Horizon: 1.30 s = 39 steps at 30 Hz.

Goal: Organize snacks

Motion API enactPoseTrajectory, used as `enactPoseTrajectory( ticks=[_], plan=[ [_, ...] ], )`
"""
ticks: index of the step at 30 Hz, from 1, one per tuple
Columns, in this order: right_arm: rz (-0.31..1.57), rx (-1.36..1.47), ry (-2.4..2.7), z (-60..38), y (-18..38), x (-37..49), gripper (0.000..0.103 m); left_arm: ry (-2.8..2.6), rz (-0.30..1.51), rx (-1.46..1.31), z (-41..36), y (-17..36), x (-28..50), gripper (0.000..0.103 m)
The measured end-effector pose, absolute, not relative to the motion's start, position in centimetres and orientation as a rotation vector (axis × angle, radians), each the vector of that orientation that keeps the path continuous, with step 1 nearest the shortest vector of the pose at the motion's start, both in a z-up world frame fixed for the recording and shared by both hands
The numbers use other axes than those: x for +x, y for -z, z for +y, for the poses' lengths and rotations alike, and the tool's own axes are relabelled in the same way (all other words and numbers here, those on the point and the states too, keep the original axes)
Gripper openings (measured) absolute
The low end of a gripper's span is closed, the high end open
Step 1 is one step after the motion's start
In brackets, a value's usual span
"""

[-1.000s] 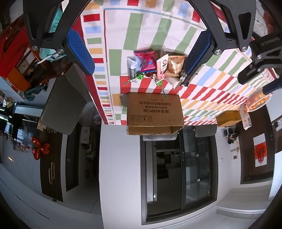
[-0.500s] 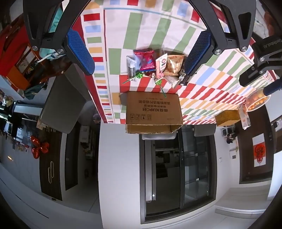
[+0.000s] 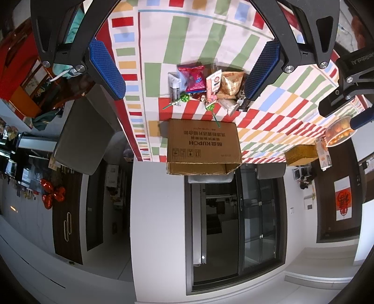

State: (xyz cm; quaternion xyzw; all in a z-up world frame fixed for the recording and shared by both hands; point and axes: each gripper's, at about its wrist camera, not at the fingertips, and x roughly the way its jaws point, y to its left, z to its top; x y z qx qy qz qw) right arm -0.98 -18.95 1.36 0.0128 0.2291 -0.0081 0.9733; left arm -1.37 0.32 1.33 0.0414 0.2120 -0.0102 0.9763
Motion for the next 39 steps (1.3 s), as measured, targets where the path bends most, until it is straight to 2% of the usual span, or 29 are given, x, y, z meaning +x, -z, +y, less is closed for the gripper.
enactPoseTrajectory(
  ticks=[39],
  plan=[
    [0.463, 0.027, 0.012, -18.94, -1.45, -1.11, 0.103, 0.027, 0.424, 0.085, 0.36, -1.73, -1.58, 0.103]
  ],
)
